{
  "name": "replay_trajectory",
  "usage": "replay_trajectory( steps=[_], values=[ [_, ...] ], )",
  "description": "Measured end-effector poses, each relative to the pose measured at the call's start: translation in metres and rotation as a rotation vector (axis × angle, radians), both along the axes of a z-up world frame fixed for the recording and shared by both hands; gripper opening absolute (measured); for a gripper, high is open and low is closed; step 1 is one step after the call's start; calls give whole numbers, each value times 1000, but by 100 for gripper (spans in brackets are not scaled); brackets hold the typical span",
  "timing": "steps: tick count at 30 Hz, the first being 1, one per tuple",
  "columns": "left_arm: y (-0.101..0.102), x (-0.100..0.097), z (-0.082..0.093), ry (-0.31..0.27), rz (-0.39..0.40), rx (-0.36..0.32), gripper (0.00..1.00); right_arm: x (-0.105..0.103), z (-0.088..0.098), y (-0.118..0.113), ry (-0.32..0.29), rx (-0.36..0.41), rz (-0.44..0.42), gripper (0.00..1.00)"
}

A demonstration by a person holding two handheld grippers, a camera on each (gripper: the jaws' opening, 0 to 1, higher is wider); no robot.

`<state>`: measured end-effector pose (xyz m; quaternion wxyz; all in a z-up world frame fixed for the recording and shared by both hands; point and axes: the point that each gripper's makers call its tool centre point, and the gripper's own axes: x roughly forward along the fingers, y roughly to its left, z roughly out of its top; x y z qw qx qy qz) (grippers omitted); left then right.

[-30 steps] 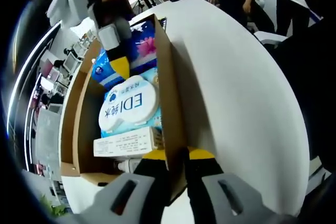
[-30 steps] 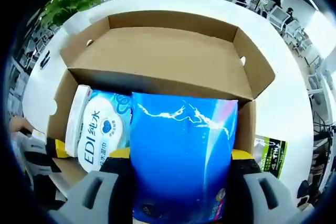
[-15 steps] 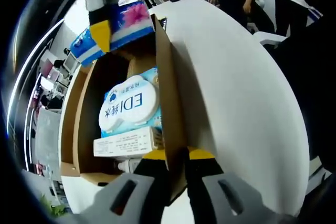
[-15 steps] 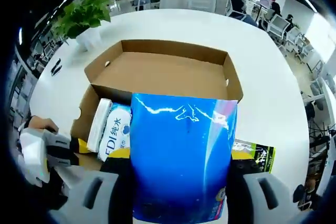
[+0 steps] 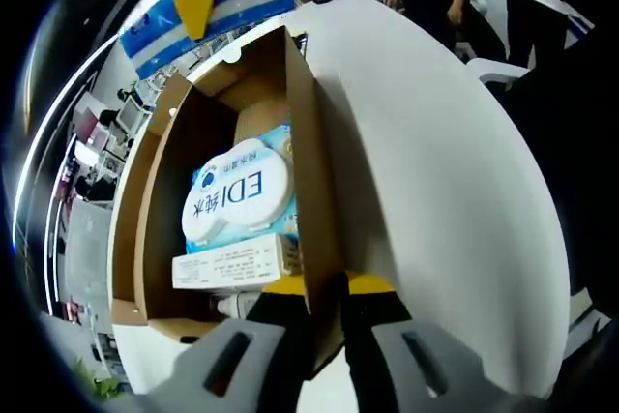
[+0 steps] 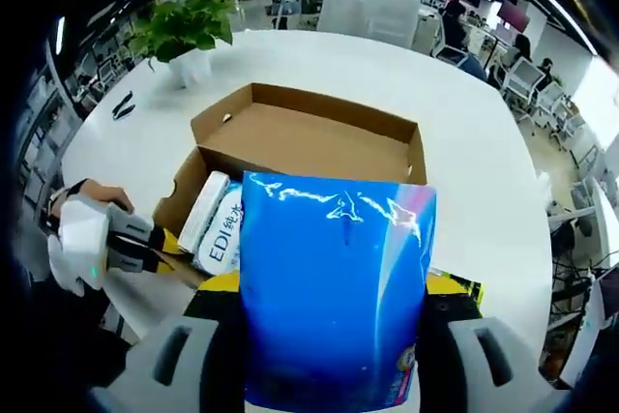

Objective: Operate the shoe box by opening the lid, removing the specified soft item, and placing it in the target area until the item is outside and the box remains undamaged.

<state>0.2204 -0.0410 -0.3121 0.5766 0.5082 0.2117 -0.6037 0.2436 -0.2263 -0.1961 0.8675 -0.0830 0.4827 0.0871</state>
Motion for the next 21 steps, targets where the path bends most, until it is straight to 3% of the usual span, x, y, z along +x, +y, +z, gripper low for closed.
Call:
replay_trajectory(
  steps=[10, 21],
  values=[
    [0, 0, 0, 0, 2, 0, 10, -27, 22, -15, -45, -60, 63, 69],
    [0, 0, 0, 0, 2, -1, 10, -52, 33, -42, -58, -157, 101, 69]
  ],
)
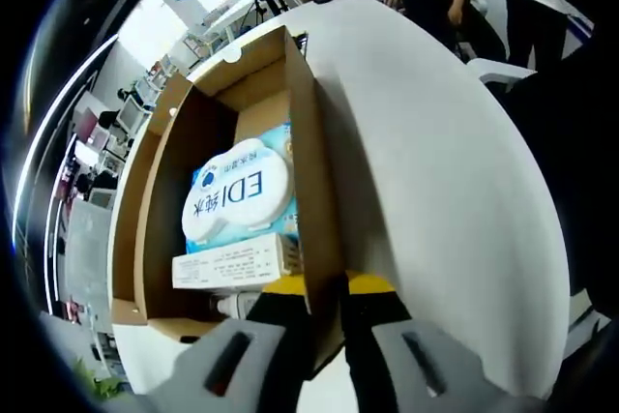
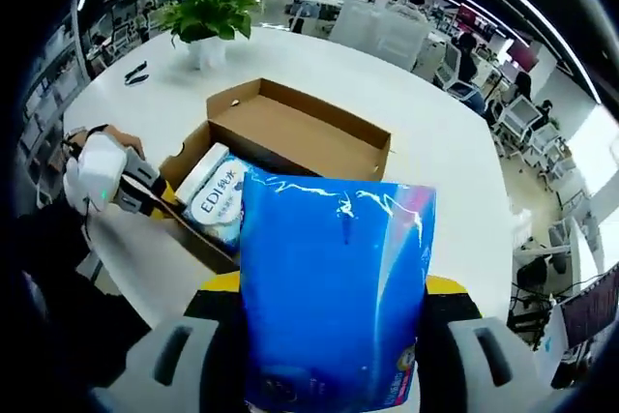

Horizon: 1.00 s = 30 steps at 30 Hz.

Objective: Operate the shoe box by opening the lid, removing the specified soft item, and placing it in the target area until the item is outside and the box remains undamaged.

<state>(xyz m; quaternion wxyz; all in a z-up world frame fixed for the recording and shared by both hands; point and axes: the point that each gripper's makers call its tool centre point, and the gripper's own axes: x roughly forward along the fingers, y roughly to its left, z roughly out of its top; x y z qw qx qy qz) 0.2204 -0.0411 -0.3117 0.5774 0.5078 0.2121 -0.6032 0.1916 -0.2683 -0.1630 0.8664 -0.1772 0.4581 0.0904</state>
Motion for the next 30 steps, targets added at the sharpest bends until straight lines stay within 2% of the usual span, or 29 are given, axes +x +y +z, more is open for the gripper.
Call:
replay_trajectory(
  steps=[11, 24, 30],
  values=[
    [1, -2, 0, 0, 2, 1, 10, -8, 0, -19, -8, -58, 32, 69],
    [1, -2, 0, 0, 3, 0, 10, -11, -13, -50, 48, -163, 149, 69],
    [2, -2, 0, 2, 6, 1, 10, -8, -19, -63, 67, -175, 182, 69]
  ],
)
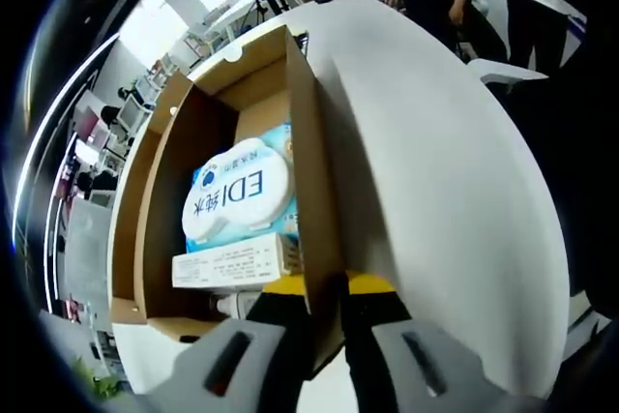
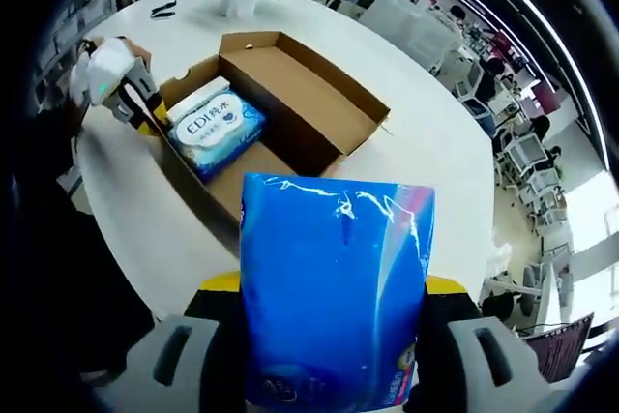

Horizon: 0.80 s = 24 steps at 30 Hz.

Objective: Operate the shoe box by opening the lid, removing the specified soft item, and placing it in the target area until the item is outside and the box remains undamaged.

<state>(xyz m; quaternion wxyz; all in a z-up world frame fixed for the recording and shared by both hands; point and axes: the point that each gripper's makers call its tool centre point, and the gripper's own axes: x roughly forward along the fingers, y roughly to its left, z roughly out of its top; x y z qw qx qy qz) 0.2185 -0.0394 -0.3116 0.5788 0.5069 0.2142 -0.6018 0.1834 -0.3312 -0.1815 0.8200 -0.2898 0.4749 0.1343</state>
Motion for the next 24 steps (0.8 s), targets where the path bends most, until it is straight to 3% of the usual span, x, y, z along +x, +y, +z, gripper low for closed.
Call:
replay_trajectory(
  steps=[10, 24],
  values=[
    [0, 1, 0, -1, 2, 1, 10, 6, -15, -17, 35, -14, 67, 69],
    [1, 0, 0, 2, 5, -1, 10, 11, -47, -39, 96, -87, 247, 69]
  ],
)
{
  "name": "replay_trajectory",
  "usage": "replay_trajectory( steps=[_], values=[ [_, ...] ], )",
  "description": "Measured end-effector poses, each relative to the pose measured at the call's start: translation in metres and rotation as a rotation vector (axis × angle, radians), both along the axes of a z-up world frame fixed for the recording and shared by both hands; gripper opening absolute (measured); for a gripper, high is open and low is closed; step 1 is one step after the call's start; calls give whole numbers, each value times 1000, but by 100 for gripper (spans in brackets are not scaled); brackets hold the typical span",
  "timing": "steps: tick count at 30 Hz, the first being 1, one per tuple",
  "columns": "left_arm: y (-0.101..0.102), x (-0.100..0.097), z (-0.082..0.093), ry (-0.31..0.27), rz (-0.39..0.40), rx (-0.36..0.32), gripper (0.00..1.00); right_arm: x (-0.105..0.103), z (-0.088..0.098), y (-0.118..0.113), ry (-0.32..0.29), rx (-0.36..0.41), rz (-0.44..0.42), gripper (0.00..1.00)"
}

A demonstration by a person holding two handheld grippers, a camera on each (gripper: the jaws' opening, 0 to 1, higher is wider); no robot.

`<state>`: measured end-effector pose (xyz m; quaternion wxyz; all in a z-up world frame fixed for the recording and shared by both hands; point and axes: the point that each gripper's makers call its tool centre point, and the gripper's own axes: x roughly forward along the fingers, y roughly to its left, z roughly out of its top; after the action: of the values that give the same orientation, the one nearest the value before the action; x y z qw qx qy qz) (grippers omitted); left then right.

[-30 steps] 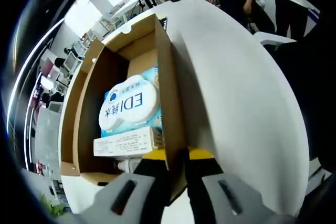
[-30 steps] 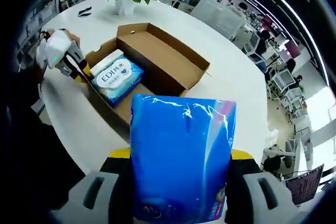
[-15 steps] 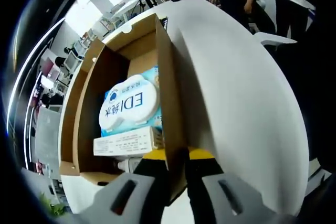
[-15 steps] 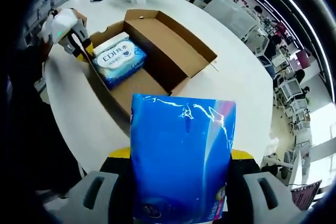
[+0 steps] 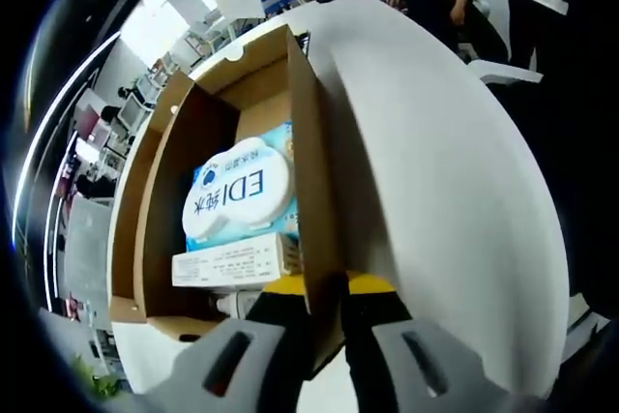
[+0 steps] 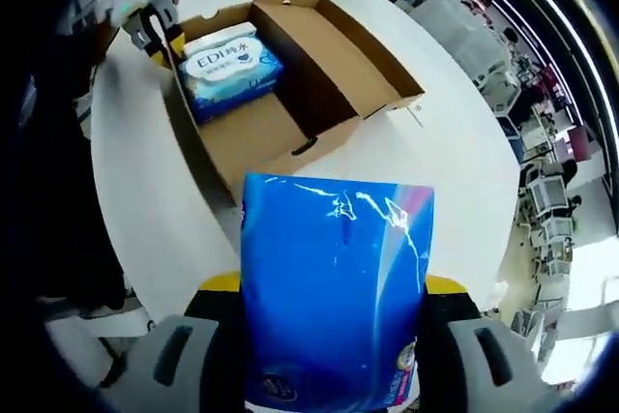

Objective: Operate the shoe box by opening the lid, removing the specified soft item, and placing it in the target area until the item is outside and the box remains undamaged.

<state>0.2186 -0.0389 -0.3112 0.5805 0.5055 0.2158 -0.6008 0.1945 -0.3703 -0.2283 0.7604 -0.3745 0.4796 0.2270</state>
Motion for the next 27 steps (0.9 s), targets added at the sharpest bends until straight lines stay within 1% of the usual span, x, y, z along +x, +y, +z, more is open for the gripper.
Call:
replay_trajectory(
  steps=[2, 4, 6, 9, 11, 15, 17, 21, 23, 27],
  values=[
    [0, 0, 0, 3, 1, -3, 10, 3, -2, -3, -6, -7, 20, 69],
    [0, -1, 1, 6, 1, -5, 10, 6, -5, -7, -17, -17, 19, 69],
    [0, -1, 1, 11, 2, -9, 10, 9, -10, -8, -19, -31, 48, 69],
    [0, -1, 2, 22, 3, -16, 9, 10, -16, -7, -14, -15, 69, 69],
    [0, -2, 2, 27, 4, -19, 9, 12, -21, -7, -3, -9, 86, 69],
    [0, -2, 1, 26, 5, -17, 9, 17, -28, -10, 16, -30, 165, 69],
    [0, -2, 1, 26, 5, -17, 9, 17, -32, -8, 37, -38, 239, 69],
    [1, -2, 1, 27, 6, -16, 9, 22, -39, -14, 65, -60, 279, 69],
    [1, -2, 0, 26, 6, -17, 9, 24, -42, -14, 76, -77, 322, 69],
    [1, -2, 0, 28, 4, -18, 9, 29, -55, -11, 92, -75, 364, 68]
  ],
)
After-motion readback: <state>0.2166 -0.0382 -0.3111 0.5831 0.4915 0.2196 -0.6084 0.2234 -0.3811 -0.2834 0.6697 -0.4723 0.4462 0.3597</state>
